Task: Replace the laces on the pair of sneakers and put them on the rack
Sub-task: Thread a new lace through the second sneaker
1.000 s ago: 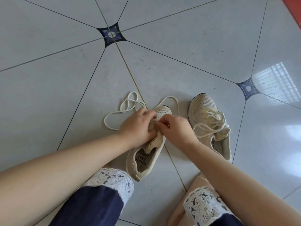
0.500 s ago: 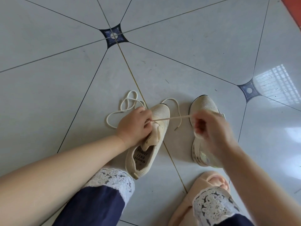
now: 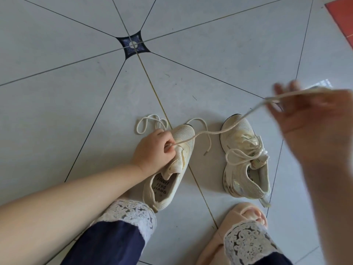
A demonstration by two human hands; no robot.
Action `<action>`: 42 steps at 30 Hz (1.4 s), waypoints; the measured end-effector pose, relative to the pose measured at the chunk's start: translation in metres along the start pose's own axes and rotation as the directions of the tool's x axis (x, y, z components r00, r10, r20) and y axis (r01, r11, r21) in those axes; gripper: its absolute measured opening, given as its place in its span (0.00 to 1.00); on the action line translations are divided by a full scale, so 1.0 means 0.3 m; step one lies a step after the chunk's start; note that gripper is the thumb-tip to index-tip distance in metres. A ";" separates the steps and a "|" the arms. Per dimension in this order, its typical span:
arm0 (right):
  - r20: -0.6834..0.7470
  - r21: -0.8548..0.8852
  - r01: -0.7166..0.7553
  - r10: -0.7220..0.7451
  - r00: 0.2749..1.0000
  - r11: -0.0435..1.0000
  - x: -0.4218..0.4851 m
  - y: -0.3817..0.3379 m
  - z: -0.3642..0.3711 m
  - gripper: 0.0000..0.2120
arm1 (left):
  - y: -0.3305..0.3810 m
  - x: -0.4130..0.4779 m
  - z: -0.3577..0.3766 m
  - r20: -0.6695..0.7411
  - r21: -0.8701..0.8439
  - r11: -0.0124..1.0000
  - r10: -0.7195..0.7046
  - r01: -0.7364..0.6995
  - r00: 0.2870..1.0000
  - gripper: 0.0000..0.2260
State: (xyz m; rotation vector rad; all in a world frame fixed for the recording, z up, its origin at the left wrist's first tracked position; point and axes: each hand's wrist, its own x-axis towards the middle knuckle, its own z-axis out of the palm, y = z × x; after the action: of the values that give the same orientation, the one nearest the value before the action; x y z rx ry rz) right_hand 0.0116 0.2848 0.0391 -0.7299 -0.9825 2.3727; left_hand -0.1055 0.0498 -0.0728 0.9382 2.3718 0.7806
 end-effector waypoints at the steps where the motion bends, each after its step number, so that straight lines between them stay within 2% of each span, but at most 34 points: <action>1: 0.048 -0.013 -0.074 0.075 0.996 0.997 -0.009 0.049 0.020 0.02 | -0.001 0.001 0.002 0.004 -0.006 1.000 -0.006 0.006 1.000 0.03; 3: -0.029 -0.253 -0.262 0.263 0.964 0.931 -0.026 0.184 0.068 0.09 | -0.005 0.004 0.005 0.027 -0.011 0.999 -0.030 0.030 0.999 0.04; 4: -0.109 -0.452 -0.329 0.314 0.943 0.830 -0.031 0.258 0.090 0.12 | -0.007 0.006 0.007 0.040 -0.018 0.999 -0.041 0.042 0.998 0.04; 5: -0.164 -0.681 -0.339 0.317 0.934 0.649 -0.029 0.319 0.092 0.13 | -0.010 0.007 0.008 0.048 -0.028 0.999 -0.042 0.044 0.998 0.05; 6: -0.167 -0.868 -0.280 0.289 0.943 0.411 -0.024 0.369 0.091 0.09 | -0.011 0.007 0.010 0.050 -0.036 0.999 -0.036 0.037 0.998 0.06; 7: -0.122 -0.971 -0.170 0.262 0.957 0.170 -0.021 0.407 0.089 0.05 | -0.011 0.008 0.013 0.050 -0.041 0.999 -0.028 0.030 0.998 0.06; 8: -0.076 -0.997 -0.076 0.255 0.964 -0.010 -0.019 0.436 0.086 0.04 | -0.010 0.008 0.014 0.046 -0.048 0.998 -0.024 0.026 0.999 0.07; 9: -0.034 -0.995 -0.008 0.273 0.961 -0.096 -0.018 0.460 0.084 0.07 | -0.009 0.008 0.015 0.043 -0.058 0.998 -0.024 0.026 0.999 0.07; 12: 0.038 -0.971 0.105 0.295 0.955 -0.214 -0.017 0.504 0.090 0.10 | -0.010 0.010 0.015 0.036 -0.079 0.996 -0.033 0.036 0.999 0.07; 15: 0.157 -0.842 0.275 0.276 0.948 -0.464 -0.010 0.516 0.095 0.08 | -0.009 0.011 0.014 0.043 -0.082 0.996 -0.032 0.036 0.999 0.06; 16: 0.208 -0.799 0.329 0.282 0.937 -0.503 -0.014 0.516 0.096 0.07 | -0.007 0.011 0.014 0.050 -0.076 0.997 -0.031 0.035 0.998 0.05; 19: 0.251 -0.770 0.363 0.273 0.929 -0.525 -0.012 0.472 0.089 0.05 | -0.010 0.010 0.013 0.066 -0.020 0.999 -0.040 0.041 0.997 0.04; 22: 0.238 -0.800 0.259 0.110 0.965 -0.541 0.050 0.359 0.070 0.07 | -0.045 0.008 -0.003 0.048 0.020 0.994 -0.106 0.105 0.993 0.04; 24: 0.163 -0.891 0.172 0.056 0.985 -0.420 0.084 0.297 0.064 0.08 | -0.054 0.003 -0.005 0.046 0.013 0.995 -0.103 0.102 0.994 0.04; 26: 0.153 -0.923 0.191 0.135 0.979 -0.334 0.066 0.321 0.089 0.07 | -0.054 -0.004 -0.003 0.046 -0.015 0.994 -0.106 0.107 0.993 0.04; 29: 0.173 -0.878 0.300 0.337 0.925 -0.373 0.000 0.465 0.131 0.11 | -0.057 0.000 0.005 0.008 -0.060 0.991 -0.124 0.124 0.992 0.04; 30: 0.167 -0.864 0.314 0.364 0.916 -0.393 -0.011 0.504 0.136 0.12 | -0.060 0.001 0.006 -0.007 -0.076 0.990 -0.118 0.117 0.993 0.04; 33: 0.137 -0.842 0.294 0.348 0.927 -0.452 -0.003 0.548 0.123 0.11 | -0.067 0.000 0.012 -0.014 -0.102 0.990 -0.102 0.100 0.995 0.04; 36: 0.183 -0.770 0.390 0.411 0.893 -0.505 0.010 0.551 0.120 0.05 | -0.065 0.003 0.014 0.001 -0.074 0.995 -0.064 0.063 0.998 0.04; 40: 0.282 -0.788 0.450 0.403 0.870 -0.420 0.000 0.518 0.140 0.07 | -0.049 0.002 -0.002 0.044 -0.044 0.998 0.049 -0.047 0.998 0.04; 42: 0.290 -0.795 0.442 0.380 0.878 -0.415 -0.008 0.491 0.142 0.09 | -0.035 -0.003 -0.004 0.053 -0.010 0.995 0.100 -0.100 0.994 0.03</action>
State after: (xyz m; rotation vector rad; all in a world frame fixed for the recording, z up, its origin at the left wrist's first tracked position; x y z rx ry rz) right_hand -0.0447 0.1688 -0.0439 -0.3603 -3.4104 0.6132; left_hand -0.1105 0.0424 -0.0787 1.0683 2.2893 0.7915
